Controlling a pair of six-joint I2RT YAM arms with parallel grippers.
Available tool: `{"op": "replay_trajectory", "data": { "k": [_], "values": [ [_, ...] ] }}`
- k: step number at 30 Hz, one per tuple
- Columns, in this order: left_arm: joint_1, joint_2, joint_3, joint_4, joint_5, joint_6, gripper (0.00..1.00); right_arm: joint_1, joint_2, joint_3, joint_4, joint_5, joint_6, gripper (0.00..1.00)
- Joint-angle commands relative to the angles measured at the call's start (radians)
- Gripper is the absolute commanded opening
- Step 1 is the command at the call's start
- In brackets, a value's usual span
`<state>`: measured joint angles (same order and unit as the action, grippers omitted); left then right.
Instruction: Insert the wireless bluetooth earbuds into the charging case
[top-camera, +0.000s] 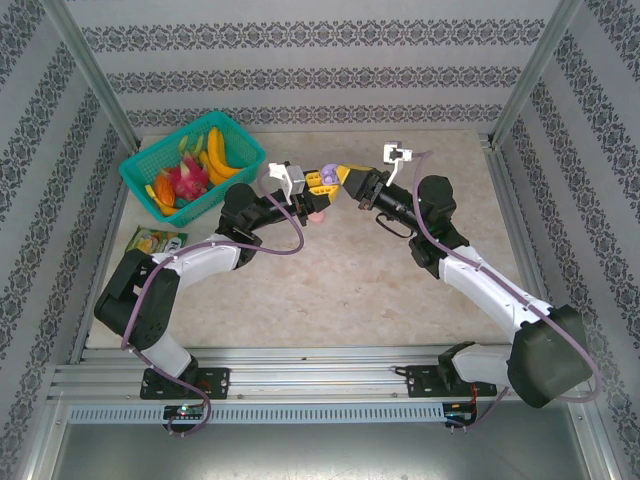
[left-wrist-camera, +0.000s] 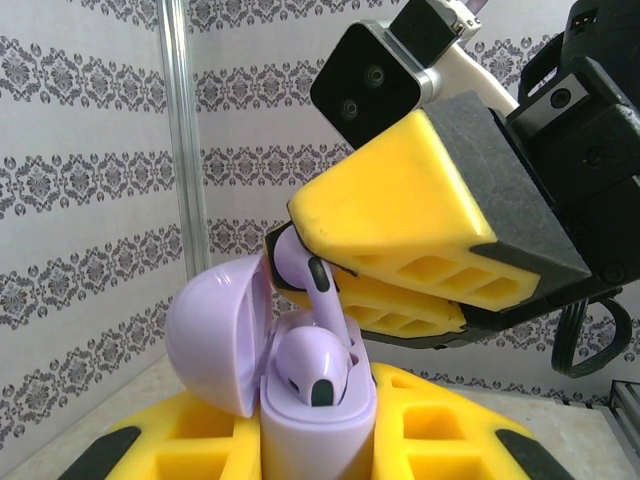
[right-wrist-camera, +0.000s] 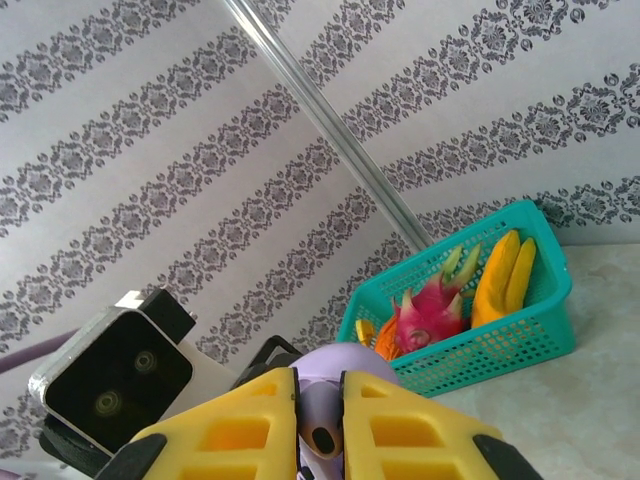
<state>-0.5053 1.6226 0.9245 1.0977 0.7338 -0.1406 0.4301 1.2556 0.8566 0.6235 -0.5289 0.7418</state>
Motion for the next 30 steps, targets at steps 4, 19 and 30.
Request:
{"op": "replay_trajectory", "data": {
  "k": [4,19,30],
  "values": [
    [-0.016,-0.010,0.035,0.060,-0.008,-0.007,0.00,0.033,-0.001,0.001,-0.137,-0.040,-0.119,0.16],
    [-0.022,-0.003,0.030,0.062,-0.013,-0.004,0.00,-0.014,-0.045,0.034,-0.181,0.014,-0.092,0.48],
    [-0.023,-0.014,-0.015,-0.027,0.005,0.069,0.00,-0.101,-0.115,0.114,-0.308,-0.006,-0.007,0.61]
  ]
}}
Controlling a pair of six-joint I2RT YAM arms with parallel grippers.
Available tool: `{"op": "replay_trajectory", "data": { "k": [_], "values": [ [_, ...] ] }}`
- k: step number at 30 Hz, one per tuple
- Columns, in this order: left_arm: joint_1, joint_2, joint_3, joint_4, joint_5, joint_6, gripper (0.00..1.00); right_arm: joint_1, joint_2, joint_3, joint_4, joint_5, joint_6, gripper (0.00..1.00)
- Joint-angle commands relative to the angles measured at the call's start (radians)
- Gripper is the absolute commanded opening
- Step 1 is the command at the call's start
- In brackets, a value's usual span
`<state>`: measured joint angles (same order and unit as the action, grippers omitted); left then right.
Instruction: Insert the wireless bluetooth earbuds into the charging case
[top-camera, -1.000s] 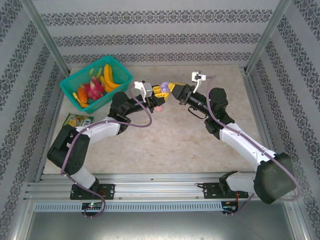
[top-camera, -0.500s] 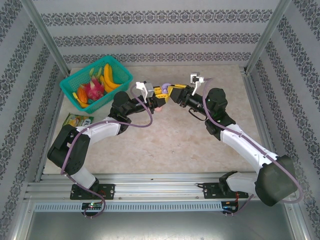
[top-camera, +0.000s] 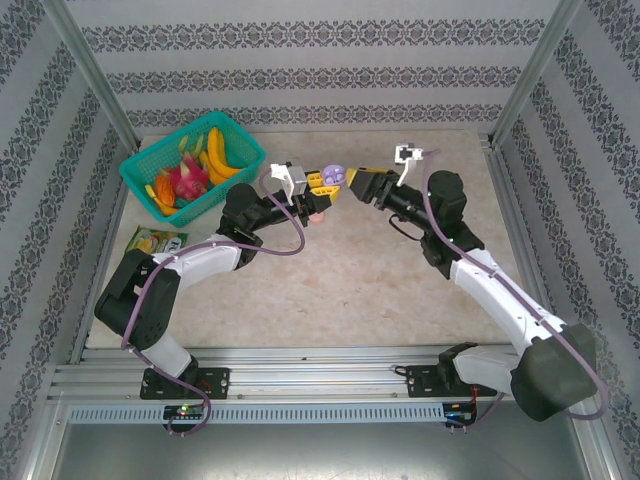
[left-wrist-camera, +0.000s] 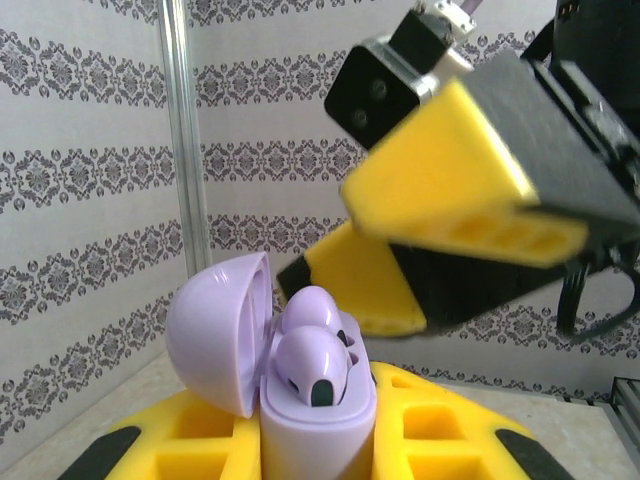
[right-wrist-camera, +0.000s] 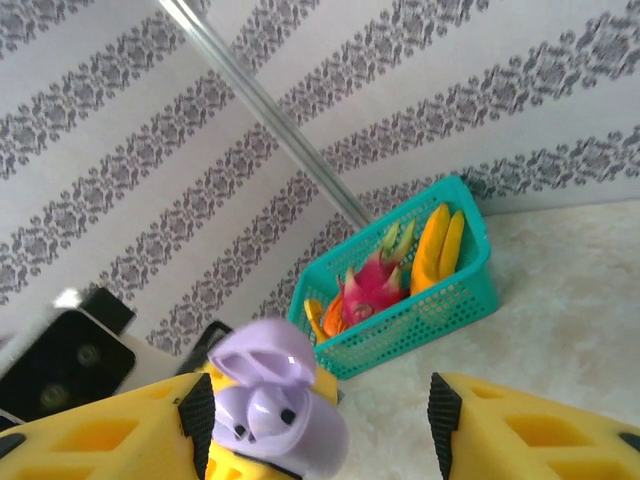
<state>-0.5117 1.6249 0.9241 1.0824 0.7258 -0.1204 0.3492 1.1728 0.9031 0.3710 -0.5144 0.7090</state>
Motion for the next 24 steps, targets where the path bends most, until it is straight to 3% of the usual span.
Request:
{"op": "replay_trajectory", "data": {
  "k": [1,5,9,16,24],
  "values": [
    [-0.017,-0.018,-0.020,-0.029,0.020,0.062,0.00,-0.025,-0.032,0.094,-0.114,-0.019,0.017,0.60],
    [-0.017,-0.017,-0.040,-0.102,0.072,0.099,0.00,-0.037,0.021,0.234,-0.389,-0.011,-0.052,0.58],
    [-0.018,-0.010,-0.058,-0.132,0.101,0.119,0.00,-0.041,0.129,0.342,-0.569,-0.039,-0.084,0.44],
    [-0.019,0.004,-0.038,-0.218,0.199,0.143,0.00,-0.026,0.279,0.440,-0.696,-0.042,-0.108,0.32],
    [-0.024,0.023,-0.021,-0.244,0.209,0.148,0.00,0.031,0.367,0.489,-0.774,-0.046,-0.159,0.27]
  ]
}}
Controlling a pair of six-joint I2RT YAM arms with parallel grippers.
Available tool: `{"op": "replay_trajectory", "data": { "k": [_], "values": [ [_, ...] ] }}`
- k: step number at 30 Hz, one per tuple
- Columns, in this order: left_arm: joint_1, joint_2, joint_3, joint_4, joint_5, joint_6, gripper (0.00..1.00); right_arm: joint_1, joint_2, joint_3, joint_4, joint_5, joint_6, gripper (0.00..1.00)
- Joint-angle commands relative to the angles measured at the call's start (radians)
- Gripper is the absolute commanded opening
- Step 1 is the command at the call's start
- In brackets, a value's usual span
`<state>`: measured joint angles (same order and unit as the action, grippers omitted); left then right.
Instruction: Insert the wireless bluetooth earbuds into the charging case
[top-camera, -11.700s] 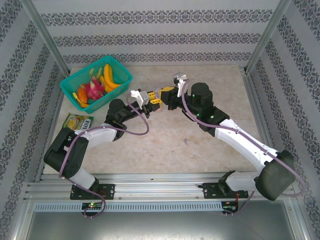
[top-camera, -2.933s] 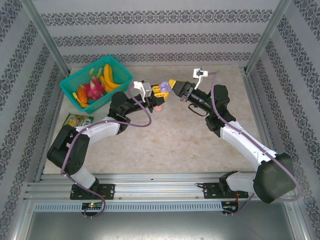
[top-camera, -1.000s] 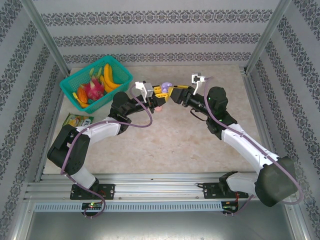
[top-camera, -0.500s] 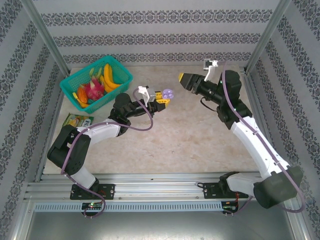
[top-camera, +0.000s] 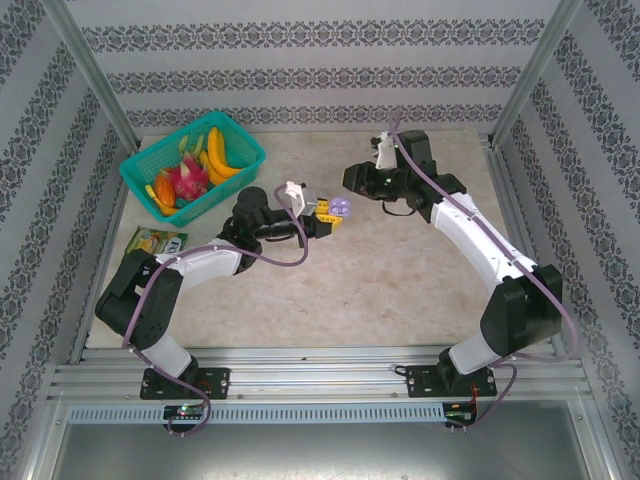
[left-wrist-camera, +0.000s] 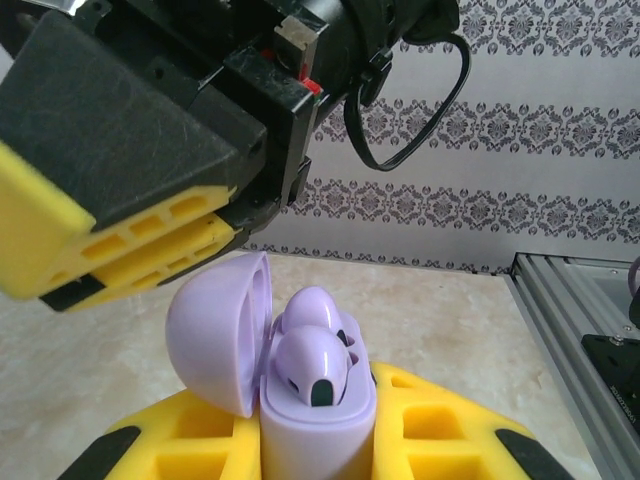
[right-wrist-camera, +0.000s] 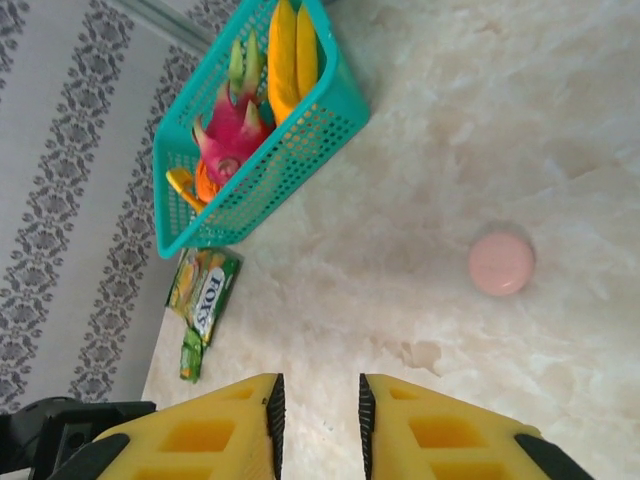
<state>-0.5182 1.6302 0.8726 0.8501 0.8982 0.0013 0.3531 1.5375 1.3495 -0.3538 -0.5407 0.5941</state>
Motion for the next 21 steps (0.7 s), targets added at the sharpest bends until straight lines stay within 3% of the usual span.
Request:
{"op": "replay_trajectory", "data": {
  "k": [1,21],
  "values": [
    [-0.017,0.020,0.032,-0.011,0.034,0.025,0.00,0.035,0.003,0.041,-0.057,-0.018,-0.051,0.27],
    [-0.017,0.076,0.075,0.020,-0.069,-0.009,0.00,0.100,-0.193,-0.143,-0.088,0.049,-0.037,0.22]
  ]
}}
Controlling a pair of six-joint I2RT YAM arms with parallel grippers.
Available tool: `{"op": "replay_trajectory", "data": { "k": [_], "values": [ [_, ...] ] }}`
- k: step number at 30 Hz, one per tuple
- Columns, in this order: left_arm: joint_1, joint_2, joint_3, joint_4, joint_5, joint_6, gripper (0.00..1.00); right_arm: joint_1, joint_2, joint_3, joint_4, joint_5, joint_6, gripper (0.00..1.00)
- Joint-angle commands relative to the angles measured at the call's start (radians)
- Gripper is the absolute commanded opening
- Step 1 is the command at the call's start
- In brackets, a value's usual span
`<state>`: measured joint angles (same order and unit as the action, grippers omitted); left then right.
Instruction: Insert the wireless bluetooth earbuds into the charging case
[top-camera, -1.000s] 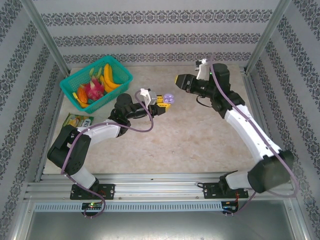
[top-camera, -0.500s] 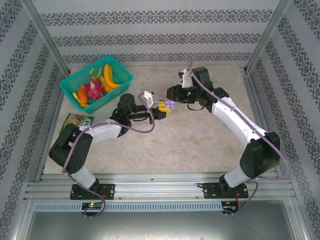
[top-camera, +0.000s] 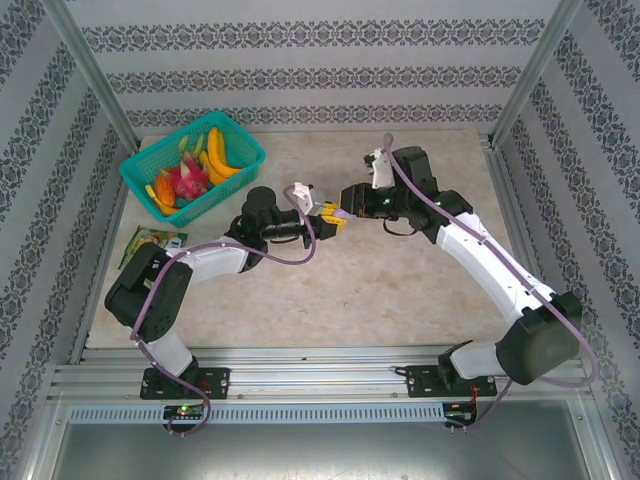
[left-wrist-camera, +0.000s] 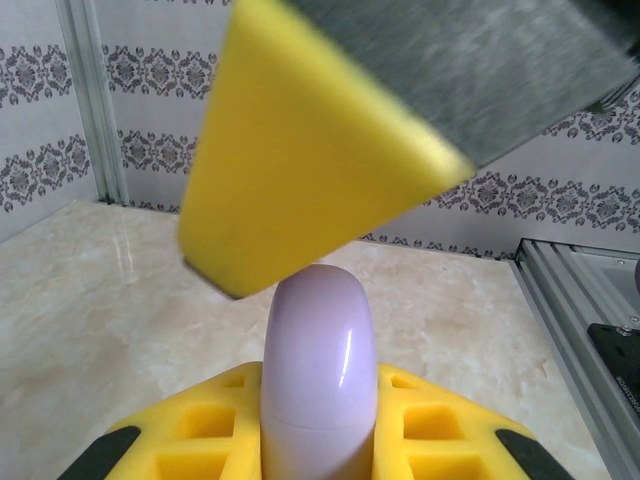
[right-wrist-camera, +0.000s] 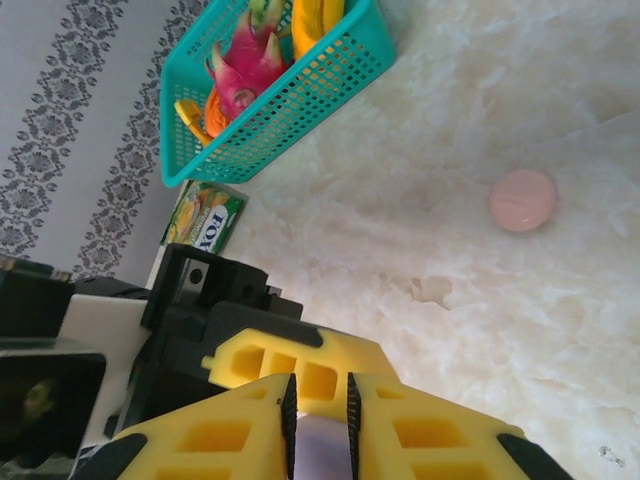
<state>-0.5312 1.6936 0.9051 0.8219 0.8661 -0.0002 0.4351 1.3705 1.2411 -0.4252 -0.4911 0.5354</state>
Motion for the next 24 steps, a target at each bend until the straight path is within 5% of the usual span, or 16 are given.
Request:
{"op": "replay_trajectory", "data": {
  "k": [1,6,11,18,24],
  "values": [
    [-0.005,0.019,0.049,0.039,-0.038,-0.014,0.00,0.015,-0.040,-0.047,-0.006,0.018,0.029,0.22],
    [-0.005,0.071,0.090,-0.024,-0.063,-0.090,0.00,-0.078,-0.118,-0.117,0.032,0.111,0.107,0.26],
    [-0.005,0.189,0.213,-0.177,-0.132,-0.309,0.00,-0.172,-0.189,-0.211,0.050,0.167,0.150,0.27],
    [-0.007,0.414,0.488,-0.519,-0.138,-0.648,0.00,-0.206,-0.269,-0.344,0.056,0.230,0.161,0.29],
    [-0.012,0.531,0.629,-0.697,-0.179,-0.752,0.00,-0.207,-0.282,-0.400,0.071,0.245,0.163,0.31]
  ]
}}
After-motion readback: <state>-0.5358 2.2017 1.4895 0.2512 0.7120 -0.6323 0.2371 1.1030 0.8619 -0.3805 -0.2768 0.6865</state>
